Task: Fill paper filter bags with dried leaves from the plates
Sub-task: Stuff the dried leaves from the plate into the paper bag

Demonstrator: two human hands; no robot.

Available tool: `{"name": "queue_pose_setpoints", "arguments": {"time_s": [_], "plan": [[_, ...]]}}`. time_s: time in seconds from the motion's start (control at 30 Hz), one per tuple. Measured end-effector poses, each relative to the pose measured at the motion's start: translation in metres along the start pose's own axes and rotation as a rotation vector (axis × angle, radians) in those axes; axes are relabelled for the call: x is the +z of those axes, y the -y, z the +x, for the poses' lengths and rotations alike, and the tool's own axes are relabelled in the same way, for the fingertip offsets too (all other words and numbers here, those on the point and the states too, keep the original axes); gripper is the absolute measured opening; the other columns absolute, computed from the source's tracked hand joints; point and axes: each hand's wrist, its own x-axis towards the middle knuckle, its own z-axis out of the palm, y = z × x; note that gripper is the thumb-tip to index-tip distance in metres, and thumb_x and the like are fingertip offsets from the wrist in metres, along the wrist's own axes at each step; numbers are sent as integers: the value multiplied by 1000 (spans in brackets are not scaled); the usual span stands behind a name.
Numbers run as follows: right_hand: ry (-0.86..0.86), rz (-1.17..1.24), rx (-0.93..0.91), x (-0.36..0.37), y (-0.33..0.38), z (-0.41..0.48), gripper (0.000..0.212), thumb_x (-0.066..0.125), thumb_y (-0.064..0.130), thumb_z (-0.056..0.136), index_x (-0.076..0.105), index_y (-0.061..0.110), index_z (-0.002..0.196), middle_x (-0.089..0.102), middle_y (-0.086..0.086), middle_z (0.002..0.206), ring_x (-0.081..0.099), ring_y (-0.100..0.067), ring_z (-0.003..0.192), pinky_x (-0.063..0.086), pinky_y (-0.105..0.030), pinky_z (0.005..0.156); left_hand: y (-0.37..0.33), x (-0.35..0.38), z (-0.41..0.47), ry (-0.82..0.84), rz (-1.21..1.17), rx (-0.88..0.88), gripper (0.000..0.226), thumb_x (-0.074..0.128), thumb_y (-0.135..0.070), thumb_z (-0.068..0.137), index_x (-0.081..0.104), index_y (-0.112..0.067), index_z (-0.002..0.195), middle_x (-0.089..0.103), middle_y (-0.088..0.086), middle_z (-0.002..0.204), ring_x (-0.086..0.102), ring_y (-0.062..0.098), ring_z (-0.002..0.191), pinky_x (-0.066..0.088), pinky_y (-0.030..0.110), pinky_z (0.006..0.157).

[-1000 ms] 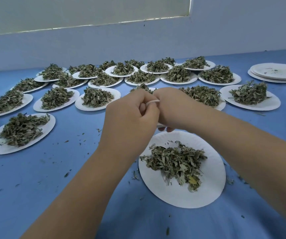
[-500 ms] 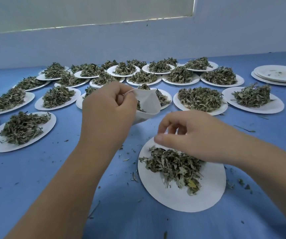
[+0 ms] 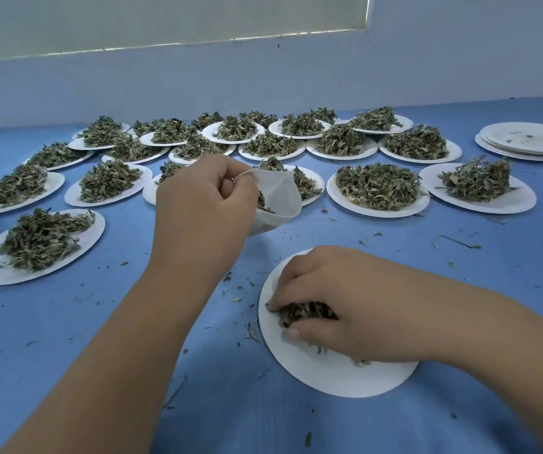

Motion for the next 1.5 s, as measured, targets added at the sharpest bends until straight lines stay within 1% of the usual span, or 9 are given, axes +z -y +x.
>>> {"name": "queue_pose_setpoints", "arguments": {"time_s": [0.13, 0.23, 0.43, 0.7, 0.97, 1.1, 1.23, 1.4, 1.5], "plan": [[-36, 80, 91, -9, -4, -4, 39, 54, 54, 87, 53, 42, 125, 42, 23, 116, 39, -3, 113, 40, -32, 95, 0, 0, 0, 8, 1, -12, 17, 58, -15, 86, 68, -21, 73, 42, -13, 47, 35, 5, 45, 29, 12, 43], [-55, 6, 127, -7, -1, -3, 48, 47, 59, 88, 45, 43, 132, 39, 17, 121, 39, -9, 115, 43, -35, 93, -1, 1, 0, 19, 10, -8, 18, 58, -14, 87, 68, -20, 73, 41, -11, 47, 34, 5, 44, 27, 12, 42], [-31, -128, 76, 11, 6, 3, 39, 43, 49, 95, 43, 41, 133, 42, 1, 120, 42, -21, 112, 43, -39, 89, -2, 3, -2, 31, 23, 12, 18, 57, -13, 87, 67, -18, 73, 40, -9, 49, 33, 5, 45, 27, 12, 42], [-61, -121, 73, 14, 7, 6, 25, 47, 37, 94, 59, 37, 116, 49, 3, 107, 53, -23, 96, 49, -39, 75, -1, 4, -3, 46, 2, 13, 20, 58, -13, 87, 67, -21, 72, 39, -11, 47, 33, 5, 45, 25, 12, 42], [-60, -102, 50, 13, 6, 6, 26, 47, 29, 95, 65, 35, 113, 53, 5, 108, 58, -23, 94, 49, -40, 78, -3, 5, -6, 55, 26, 40, 20, 57, -12, 87, 68, -22, 73, 41, -9, 49, 35, 6, 46, 28, 11, 43], [-73, -65, 67, 11, 6, 3, 26, 48, 29, 95, 61, 37, 116, 53, 9, 110, 56, -19, 97, 48, -38, 80, -4, 5, -6, 56, 39, 49, 21, 57, -10, 86, 69, -21, 74, 42, -10, 49, 36, 6, 47, 28, 10, 44], [-94, 78, 88, 2, 4, 0, 20, 56, 35, 92, 64, 39, 110, 55, 13, 104, 54, -11, 93, 49, -35, 80, -5, 4, -6, 56, 31, 43, 22, 57, -10, 87, 67, -23, 72, 41, -9, 50, 36, 5, 46, 28, 10, 43], [-183, 233, 122, -13, -2, -3, 21, 68, 38, 85, 69, 43, 106, 63, 19, 97, 55, 2, 92, 47, -24, 83, -5, 4, -6, 48, 25, 46, 22, 58, -11, 87, 66, -23, 71, 41, -10, 50, 34, 5, 44, 28, 11, 43], [-250, 317, 116, -22, -6, -8, 21, 72, 39, 80, 71, 44, 100, 66, 28, 93, 57, 10, 87, 45, -13, 78, -5, 5, -7, 52, 36, 58, 20, 57, -11, 87, 67, -22, 72, 38, -9, 47, 35, 6, 44, 28, 10, 43]]}}
